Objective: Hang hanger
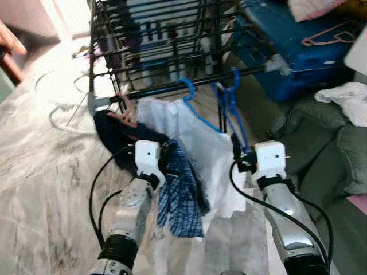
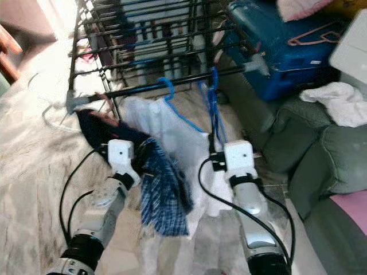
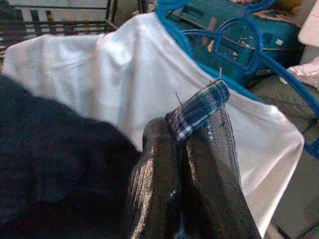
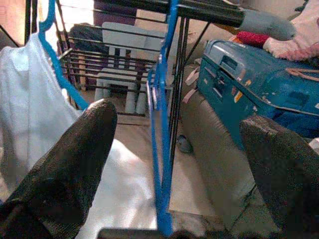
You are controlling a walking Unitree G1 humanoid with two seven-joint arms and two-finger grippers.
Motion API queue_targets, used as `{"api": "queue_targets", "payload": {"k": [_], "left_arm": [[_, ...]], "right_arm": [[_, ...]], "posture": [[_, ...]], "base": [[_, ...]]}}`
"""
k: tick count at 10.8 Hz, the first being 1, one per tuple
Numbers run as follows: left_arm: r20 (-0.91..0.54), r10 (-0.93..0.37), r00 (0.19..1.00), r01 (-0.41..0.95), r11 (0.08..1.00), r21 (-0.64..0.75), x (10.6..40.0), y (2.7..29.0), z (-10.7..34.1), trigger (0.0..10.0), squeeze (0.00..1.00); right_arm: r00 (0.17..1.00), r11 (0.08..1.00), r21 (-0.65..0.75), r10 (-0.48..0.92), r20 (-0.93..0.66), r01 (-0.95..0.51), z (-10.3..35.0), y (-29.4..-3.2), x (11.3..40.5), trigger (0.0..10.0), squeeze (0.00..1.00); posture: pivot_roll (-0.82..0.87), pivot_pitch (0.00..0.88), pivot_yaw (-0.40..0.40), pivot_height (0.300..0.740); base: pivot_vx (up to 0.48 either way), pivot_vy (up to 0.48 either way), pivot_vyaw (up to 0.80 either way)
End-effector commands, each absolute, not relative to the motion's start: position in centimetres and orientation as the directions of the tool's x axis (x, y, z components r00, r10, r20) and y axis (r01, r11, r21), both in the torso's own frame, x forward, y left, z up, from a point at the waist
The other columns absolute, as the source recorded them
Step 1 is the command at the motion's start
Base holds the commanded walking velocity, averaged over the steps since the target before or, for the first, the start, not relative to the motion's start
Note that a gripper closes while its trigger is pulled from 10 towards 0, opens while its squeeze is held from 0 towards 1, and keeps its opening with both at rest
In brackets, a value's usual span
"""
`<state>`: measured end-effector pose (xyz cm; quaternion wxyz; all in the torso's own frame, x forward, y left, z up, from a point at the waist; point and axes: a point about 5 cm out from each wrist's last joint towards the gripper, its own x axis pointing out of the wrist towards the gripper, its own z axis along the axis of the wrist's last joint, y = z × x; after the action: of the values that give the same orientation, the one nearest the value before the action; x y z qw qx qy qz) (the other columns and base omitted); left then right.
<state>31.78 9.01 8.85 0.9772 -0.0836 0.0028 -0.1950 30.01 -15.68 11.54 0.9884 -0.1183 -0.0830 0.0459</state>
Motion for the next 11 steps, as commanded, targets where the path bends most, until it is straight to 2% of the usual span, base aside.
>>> {"api": "queue_targets", "payload": {"k": [1, 7, 11], "left_arm": [[0.035, -0.375, 0.927, 0.375, 0.914, -0.155, 31.87, 9.02, 8.99, 10.0, 0.00], [0.029, -0.360, 0.933, 0.360, 0.920, -0.155, 31.56, 9.20, 8.70, 10.0, 0.00], [0.008, -0.310, 0.951, 0.308, 0.939, -0.151, 31.13, 9.85, 8.21, 10.0, 0.00]], "right_arm": [[0.979, 0.967, -0.244, 0.114, 0.170, -0.070, 11.85, -15.58, 29.98, 10.0, 0.00], [0.979, 0.966, -0.248, 0.120, 0.163, -0.077, 11.80, -15.71, 29.91, 10.0, 0.00], [0.978, 0.964, -0.251, 0.129, 0.165, -0.085, 11.96, -15.53, 30.03, 10.0, 0.00]], "posture": [[-0.32, 0.084, 0.079, 0.740], [-0.31, 0.108, 0.071, 0.740], [-0.30, 0.131, 0.068, 0.740]], "base": [[0.326, 0.000, 0.00], [0.323, 0.000, 0.00], [0.000, 0.000, 0.00]]}}
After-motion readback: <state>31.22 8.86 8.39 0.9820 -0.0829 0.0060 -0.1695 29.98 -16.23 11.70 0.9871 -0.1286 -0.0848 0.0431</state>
